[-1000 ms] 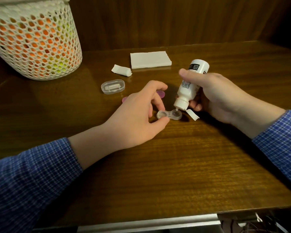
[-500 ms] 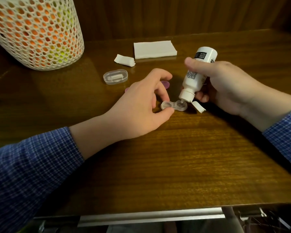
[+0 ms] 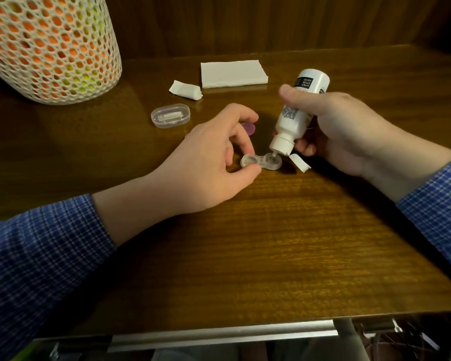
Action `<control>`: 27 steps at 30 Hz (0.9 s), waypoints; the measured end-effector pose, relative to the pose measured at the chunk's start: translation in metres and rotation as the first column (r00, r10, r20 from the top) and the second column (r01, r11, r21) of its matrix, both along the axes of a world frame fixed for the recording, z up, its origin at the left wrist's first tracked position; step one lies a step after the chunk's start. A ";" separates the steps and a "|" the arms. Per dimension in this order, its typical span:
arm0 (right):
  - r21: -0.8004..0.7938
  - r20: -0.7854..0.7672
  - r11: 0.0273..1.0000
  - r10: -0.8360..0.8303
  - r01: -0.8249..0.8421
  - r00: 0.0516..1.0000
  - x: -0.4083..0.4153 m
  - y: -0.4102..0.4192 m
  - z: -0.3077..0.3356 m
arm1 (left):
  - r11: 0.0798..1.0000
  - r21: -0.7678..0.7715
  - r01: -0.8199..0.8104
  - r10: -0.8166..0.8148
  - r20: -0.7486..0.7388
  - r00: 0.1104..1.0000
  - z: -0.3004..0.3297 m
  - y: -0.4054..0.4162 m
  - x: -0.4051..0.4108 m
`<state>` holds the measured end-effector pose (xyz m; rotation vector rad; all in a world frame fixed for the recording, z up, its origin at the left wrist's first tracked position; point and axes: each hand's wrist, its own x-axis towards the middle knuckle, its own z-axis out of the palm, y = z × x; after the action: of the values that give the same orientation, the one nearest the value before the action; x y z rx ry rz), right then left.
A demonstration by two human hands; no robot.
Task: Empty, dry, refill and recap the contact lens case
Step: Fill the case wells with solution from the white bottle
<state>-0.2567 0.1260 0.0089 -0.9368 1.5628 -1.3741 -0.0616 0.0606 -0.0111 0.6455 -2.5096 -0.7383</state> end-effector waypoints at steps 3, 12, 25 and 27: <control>0.002 0.000 1.000 -0.004 0.004 1.000 0.000 0.000 0.001 | 1.000 -0.001 -0.002 0.002 0.001 1.000 -0.001 0.000 0.000; 0.011 -0.002 1.000 -0.010 0.010 1.000 0.001 0.001 0.001 | 1.000 0.000 -0.004 0.004 0.000 1.000 -0.002 -0.001 0.000; 0.012 0.018 1.000 0.000 0.000 1.000 0.001 0.003 0.003 | 0.999 0.030 -0.041 0.041 0.020 0.999 0.002 -0.001 0.000; 0.013 0.018 1.000 -0.006 0.006 1.000 0.002 0.003 0.004 | 0.999 0.028 -0.042 0.042 0.023 0.999 0.002 -0.001 0.000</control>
<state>-0.2549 0.1290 0.0127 -0.9103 1.5600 -1.3715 -0.0619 0.0601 -0.0096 0.7175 -2.5017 -0.7566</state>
